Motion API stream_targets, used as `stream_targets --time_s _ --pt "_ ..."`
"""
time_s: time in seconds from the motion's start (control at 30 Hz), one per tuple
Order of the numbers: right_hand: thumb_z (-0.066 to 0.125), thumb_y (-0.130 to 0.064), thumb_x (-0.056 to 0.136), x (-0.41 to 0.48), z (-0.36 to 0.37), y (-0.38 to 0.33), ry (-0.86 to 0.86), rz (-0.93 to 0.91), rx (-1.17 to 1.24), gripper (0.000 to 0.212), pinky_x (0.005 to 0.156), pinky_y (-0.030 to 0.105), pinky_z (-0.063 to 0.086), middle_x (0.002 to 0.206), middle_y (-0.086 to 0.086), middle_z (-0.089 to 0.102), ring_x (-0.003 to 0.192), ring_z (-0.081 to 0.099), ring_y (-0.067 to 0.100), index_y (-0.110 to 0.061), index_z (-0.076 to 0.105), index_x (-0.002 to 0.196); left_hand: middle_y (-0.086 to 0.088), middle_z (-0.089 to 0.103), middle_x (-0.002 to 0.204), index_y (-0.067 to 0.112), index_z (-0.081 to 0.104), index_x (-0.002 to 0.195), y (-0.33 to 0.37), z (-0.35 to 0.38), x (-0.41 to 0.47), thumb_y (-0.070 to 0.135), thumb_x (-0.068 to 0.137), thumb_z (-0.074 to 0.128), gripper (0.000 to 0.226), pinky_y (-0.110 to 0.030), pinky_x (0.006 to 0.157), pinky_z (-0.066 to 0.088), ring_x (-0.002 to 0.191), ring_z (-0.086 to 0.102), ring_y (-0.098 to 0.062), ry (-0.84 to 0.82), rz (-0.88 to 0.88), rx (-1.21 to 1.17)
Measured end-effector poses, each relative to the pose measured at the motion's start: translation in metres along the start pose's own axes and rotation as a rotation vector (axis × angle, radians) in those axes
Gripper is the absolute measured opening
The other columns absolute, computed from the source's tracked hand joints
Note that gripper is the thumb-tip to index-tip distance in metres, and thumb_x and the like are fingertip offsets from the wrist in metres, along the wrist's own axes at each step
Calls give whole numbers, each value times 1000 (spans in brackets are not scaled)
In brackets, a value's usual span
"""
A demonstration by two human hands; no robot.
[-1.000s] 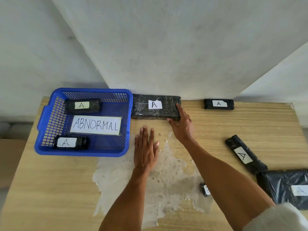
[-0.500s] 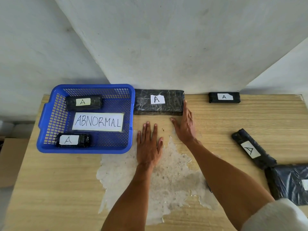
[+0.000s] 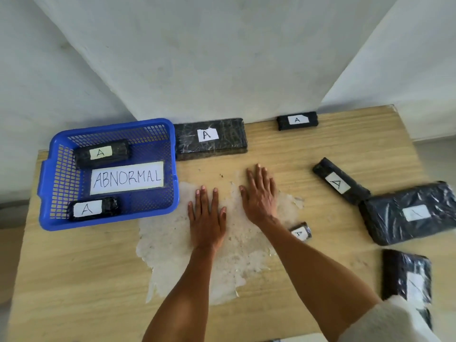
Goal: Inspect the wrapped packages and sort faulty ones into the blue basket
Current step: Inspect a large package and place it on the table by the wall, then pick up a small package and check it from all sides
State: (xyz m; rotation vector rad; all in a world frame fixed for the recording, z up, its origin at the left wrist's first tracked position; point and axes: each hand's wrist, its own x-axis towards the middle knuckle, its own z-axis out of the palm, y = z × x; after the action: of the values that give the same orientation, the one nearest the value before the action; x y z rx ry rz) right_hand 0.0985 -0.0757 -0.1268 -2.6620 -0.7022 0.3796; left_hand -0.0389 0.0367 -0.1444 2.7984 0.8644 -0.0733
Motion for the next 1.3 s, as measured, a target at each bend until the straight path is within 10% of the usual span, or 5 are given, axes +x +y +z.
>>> stream_targets --time_s 0.37,0.63,0.83,1.07,1.3 --pt "49 -34 103 -133 -22 38 207 364 -42 49 123 50 7 165 17 23 153 20 37 -27 42 150 -18 -13 165 21 -13 155 22 -12 -63 47 103 20 67 -55 122 0 152 -11 -35 -241 4 18" --pt "68 -8 91 -197 -29 51 181 433 173 54 87 48 52 141 17 50 120 48 38 -17 54 142 -16 -31 160 27 -15 156 45 -44 -89 41 104 39 77 -54 121 -1 149 -25 -36 -539 18 -15" --pt "91 -16 70 -186 -67 9 81 331 389 78 86 44 59 123 15 67 104 67 29 -9 56 139 -6 57 141 13 58 136 54 -101 -75 13 100 50 37 -28 98 46 126 57 -26 -485 -108 -668" --pt "95 -7 61 -163 -117 -53 99 125 494 75 65 1 47 122 10 68 92 74 22 -10 66 130 -13 72 114 12 69 121 50 -177 -66 0 86 72 37 -26 73 58 99 69 -24 -449 -231 -1227" --pt "87 -1 69 -148 -155 -111 100 -69 544 70 79 21 57 125 9 66 100 72 22 -13 64 134 -13 74 106 9 68 121 8 -231 -59 -7 78 77 46 -28 73 61 96 72 -24 -275 -191 -1348"
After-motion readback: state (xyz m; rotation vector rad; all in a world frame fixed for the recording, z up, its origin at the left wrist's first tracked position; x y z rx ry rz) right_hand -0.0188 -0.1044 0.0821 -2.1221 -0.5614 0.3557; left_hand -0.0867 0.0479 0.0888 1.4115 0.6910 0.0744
